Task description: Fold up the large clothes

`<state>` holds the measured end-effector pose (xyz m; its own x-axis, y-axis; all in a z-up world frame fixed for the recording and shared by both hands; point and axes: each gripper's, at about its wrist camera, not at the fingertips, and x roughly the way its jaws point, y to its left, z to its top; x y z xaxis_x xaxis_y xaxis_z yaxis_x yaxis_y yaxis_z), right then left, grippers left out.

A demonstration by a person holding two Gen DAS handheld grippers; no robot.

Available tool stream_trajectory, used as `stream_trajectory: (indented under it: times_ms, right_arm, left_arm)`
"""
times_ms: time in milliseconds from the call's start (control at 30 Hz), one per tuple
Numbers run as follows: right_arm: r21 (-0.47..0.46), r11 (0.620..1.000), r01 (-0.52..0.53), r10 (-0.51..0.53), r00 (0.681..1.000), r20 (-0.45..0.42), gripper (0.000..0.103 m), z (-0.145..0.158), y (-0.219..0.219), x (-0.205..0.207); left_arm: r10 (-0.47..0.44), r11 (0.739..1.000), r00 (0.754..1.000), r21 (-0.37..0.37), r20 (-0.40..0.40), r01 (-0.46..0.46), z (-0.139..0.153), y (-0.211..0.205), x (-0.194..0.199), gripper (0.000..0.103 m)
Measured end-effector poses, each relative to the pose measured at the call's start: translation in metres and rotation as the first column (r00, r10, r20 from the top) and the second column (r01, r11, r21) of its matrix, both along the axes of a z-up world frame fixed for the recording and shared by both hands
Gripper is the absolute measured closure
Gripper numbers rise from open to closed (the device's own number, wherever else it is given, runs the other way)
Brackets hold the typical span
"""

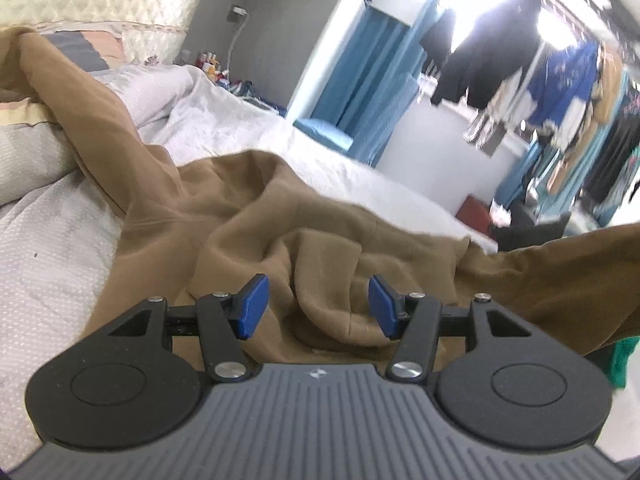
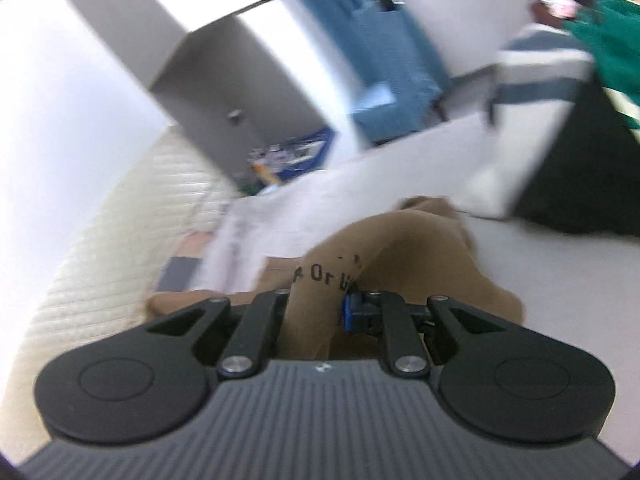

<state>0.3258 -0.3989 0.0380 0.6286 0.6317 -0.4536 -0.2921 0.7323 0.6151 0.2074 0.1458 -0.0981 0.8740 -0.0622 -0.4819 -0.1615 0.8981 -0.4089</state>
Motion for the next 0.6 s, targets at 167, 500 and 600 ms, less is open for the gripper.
stream_trajectory:
  times_ms: [167,500,600]
  right_arm:
    - [0.011,0.997,-0.08,0.079,0.995,0.059,0.087,0.019,0.1,0.036]
    - [-0.097,0.971,-0.219,0.219,0.976,-0.005,0.086,-0.045,0.337,0.097]
    - [-0.152,0.958,-0.243,0.242,0.97,-0.019,0.086,-0.076,0.391,0.103]
  left_arm:
    - [0.065,0.996,0.997,-0.06,0.035,-0.062,0.007,0.028,-0.013,0.042]
    - [0.305,0.936,0.951,-0.2,0.046,-0.291,0.005,0.12,-0.042,0.042]
    - [0.36,0.921,0.932,-0.175,0.046,-0.347,0.004,0.142,-0.044,0.042]
